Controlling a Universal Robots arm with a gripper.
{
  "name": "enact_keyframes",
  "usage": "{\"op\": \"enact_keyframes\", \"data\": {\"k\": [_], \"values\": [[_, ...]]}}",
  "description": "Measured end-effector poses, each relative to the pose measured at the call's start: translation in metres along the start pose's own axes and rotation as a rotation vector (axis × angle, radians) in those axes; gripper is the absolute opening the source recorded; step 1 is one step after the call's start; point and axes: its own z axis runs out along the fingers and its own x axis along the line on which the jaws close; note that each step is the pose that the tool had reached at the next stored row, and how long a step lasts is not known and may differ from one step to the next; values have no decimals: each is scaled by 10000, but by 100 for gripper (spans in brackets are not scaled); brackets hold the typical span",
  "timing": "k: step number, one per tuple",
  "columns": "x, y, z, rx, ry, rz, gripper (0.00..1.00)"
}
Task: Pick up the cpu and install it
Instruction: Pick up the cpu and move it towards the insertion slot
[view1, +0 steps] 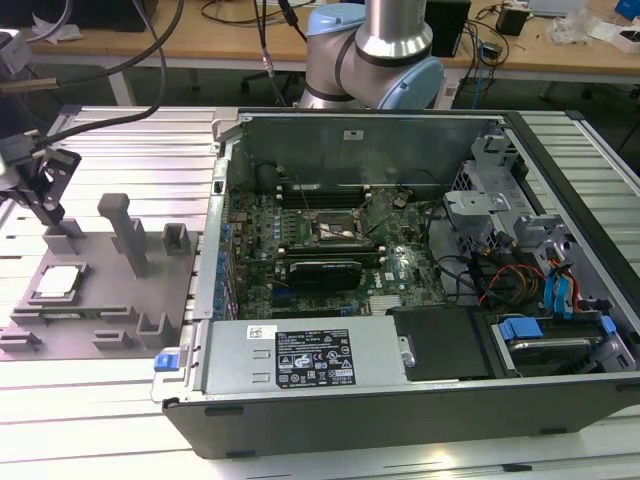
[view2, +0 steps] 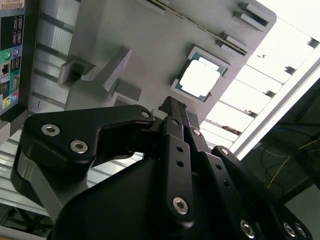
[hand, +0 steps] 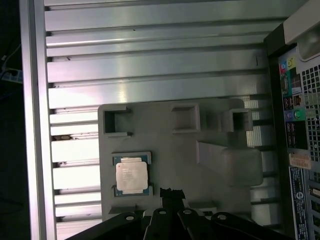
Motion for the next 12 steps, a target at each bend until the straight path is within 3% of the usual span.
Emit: {"op": "enact_keyframes", "data": {"k": [12], "values": [[2, -3, 62, -1, -1, -1, 11]]}}
